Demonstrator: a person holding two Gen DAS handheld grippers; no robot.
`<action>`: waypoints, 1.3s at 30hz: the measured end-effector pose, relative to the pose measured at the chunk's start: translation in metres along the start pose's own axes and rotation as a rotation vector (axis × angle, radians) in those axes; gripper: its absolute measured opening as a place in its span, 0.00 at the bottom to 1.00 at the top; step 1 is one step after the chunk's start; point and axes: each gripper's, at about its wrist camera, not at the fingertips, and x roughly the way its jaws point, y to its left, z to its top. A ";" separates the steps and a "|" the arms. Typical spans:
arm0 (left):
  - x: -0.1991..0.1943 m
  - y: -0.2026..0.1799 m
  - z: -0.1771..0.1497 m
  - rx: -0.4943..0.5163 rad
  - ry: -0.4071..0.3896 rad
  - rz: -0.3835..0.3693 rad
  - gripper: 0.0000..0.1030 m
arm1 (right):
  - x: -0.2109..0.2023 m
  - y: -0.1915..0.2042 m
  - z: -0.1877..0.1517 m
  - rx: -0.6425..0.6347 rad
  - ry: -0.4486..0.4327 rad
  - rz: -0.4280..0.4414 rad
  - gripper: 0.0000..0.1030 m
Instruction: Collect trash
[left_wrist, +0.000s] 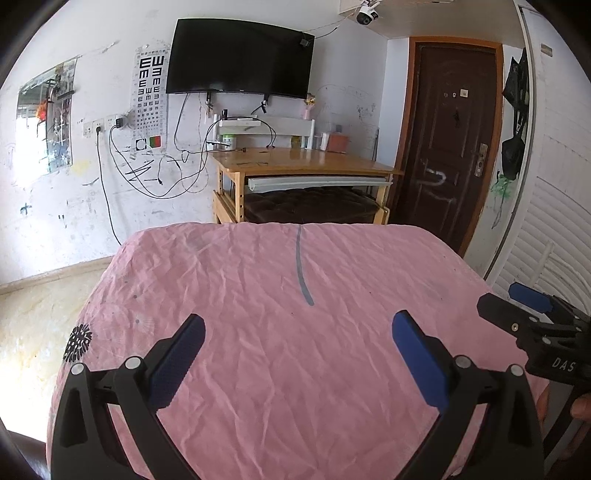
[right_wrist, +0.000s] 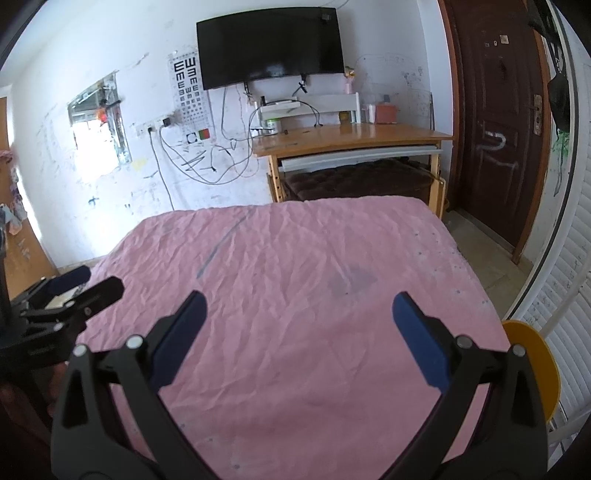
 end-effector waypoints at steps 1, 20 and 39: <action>0.000 -0.001 0.000 0.001 0.001 0.000 0.93 | 0.000 0.000 0.000 0.000 0.001 0.001 0.94; 0.002 0.000 -0.003 -0.012 0.011 0.003 0.93 | 0.002 0.003 -0.002 -0.002 0.005 0.002 0.94; 0.003 0.000 -0.009 -0.007 0.001 0.024 0.93 | 0.002 0.004 -0.002 -0.003 0.006 0.002 0.94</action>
